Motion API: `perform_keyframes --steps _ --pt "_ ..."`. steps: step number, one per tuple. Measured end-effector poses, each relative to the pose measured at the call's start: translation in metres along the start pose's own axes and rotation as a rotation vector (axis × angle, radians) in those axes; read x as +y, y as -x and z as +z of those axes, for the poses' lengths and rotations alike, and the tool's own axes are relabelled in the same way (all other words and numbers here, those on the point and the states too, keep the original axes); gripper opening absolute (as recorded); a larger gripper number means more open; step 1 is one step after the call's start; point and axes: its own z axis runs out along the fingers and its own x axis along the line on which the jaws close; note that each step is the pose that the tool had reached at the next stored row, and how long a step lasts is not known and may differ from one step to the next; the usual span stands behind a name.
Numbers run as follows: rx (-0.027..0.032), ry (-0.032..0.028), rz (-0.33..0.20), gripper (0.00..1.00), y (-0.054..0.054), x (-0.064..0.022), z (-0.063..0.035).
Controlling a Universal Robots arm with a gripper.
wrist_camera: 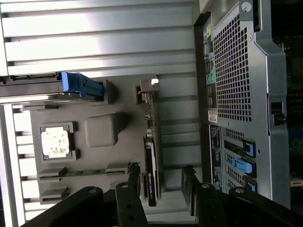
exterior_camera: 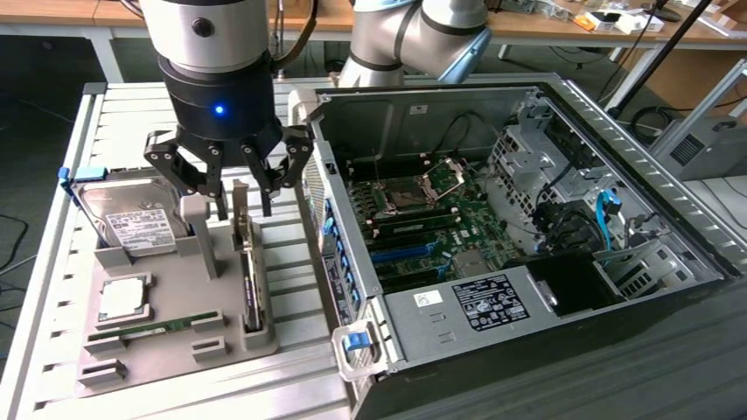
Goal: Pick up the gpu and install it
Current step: 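Pick up the gpu and move the gpu toward the slot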
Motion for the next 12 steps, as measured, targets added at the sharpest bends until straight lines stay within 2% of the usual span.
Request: perform_keyframes --steps 12 --pt "0.0 0.0 0.0 0.48 -0.0003 -0.0002 0.01"
